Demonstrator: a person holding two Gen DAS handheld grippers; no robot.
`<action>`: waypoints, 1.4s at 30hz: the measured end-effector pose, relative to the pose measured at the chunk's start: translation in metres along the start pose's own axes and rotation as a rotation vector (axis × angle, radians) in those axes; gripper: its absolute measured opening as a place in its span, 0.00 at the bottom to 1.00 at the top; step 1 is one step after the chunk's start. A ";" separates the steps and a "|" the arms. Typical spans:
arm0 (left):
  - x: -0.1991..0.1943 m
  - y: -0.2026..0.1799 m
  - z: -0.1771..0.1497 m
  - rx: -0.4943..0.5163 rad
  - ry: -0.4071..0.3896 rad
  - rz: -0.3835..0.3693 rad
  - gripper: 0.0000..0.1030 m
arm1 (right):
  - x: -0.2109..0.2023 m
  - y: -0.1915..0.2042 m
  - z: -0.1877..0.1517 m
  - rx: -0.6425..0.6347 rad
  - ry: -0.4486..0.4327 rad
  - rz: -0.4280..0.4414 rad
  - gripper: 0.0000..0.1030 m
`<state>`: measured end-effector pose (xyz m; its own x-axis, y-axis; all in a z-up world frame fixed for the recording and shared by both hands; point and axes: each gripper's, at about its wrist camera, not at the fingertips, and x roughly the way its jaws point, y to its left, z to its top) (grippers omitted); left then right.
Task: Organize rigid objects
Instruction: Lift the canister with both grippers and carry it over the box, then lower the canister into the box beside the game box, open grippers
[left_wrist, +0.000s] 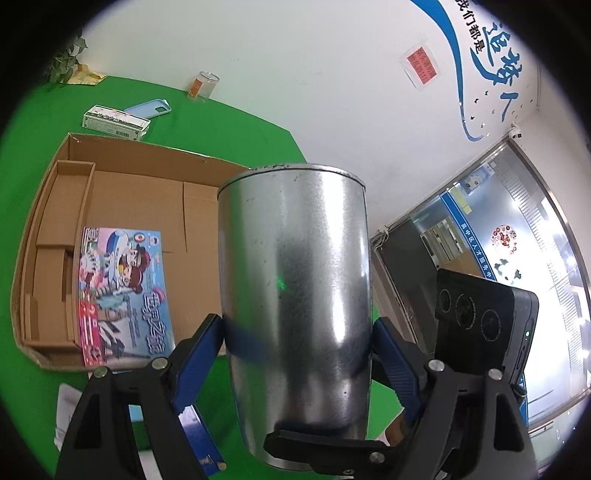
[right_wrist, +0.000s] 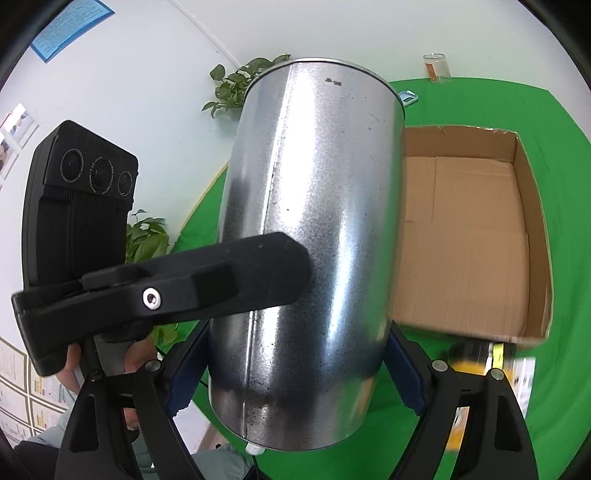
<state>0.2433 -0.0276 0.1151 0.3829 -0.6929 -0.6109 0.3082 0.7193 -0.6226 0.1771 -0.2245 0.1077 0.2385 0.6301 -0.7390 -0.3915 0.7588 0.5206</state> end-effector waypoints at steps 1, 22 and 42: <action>0.004 0.003 0.006 -0.003 0.003 0.001 0.80 | 0.004 -0.001 0.005 -0.001 0.004 -0.004 0.82; 0.139 0.109 0.028 -0.195 0.235 0.035 0.80 | 0.113 -0.095 0.032 0.176 0.213 -0.010 0.82; 0.147 0.107 0.038 -0.150 0.208 0.220 0.79 | 0.139 -0.115 0.008 0.273 0.241 -0.084 0.81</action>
<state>0.3659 -0.0508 -0.0223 0.2356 -0.5285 -0.8156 0.1008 0.8479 -0.5204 0.2619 -0.2230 -0.0516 0.0306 0.5312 -0.8467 -0.1202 0.8429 0.5245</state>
